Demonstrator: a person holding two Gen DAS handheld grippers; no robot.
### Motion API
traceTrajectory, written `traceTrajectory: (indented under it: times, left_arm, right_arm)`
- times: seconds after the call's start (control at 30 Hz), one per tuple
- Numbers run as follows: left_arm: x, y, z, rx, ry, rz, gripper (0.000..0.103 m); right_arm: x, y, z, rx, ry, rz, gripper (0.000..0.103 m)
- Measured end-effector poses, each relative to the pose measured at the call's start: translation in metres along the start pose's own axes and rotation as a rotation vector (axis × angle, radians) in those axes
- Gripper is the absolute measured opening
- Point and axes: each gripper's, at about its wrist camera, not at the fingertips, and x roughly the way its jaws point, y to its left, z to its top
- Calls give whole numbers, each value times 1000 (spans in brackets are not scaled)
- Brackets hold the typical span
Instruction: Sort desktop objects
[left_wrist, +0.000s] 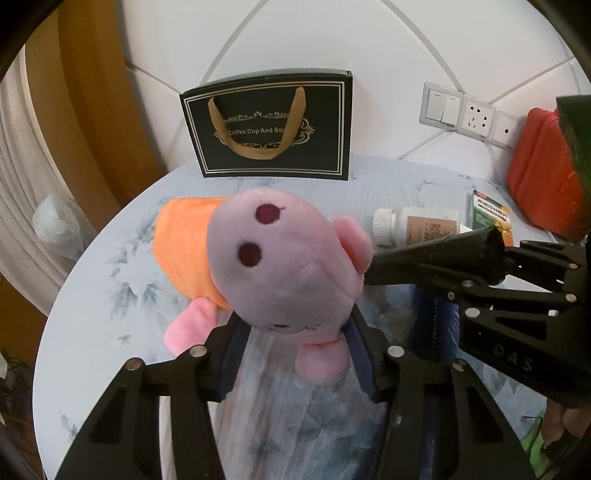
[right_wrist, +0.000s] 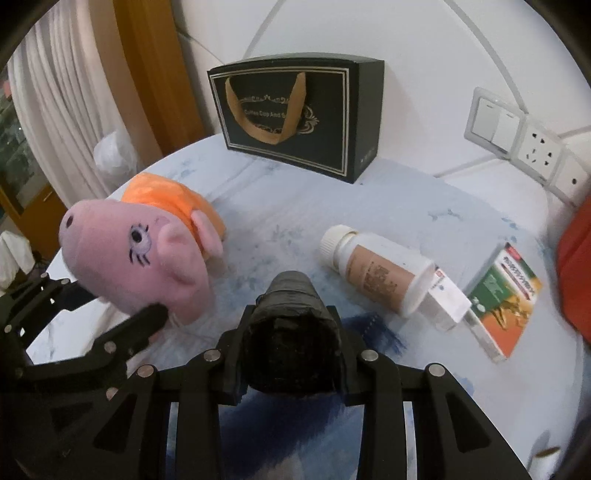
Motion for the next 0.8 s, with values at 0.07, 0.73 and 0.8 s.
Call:
traceTrajectory:
  times: [0.07, 0.73, 0.8]
  left_arm:
    - [-1, 0, -1, -6, 4, 9, 50]
    - [-44, -39, -4, 34, 0, -90, 74]
    - [-36, -59, -10, 71, 20, -133, 75]
  right_arm:
    - [-3, 1, -1, -3, 0, -2, 34]
    - [-72, -44, -34, 104, -53, -85, 34]
    - [-81, -58, -45, 134, -54, -109, 34]
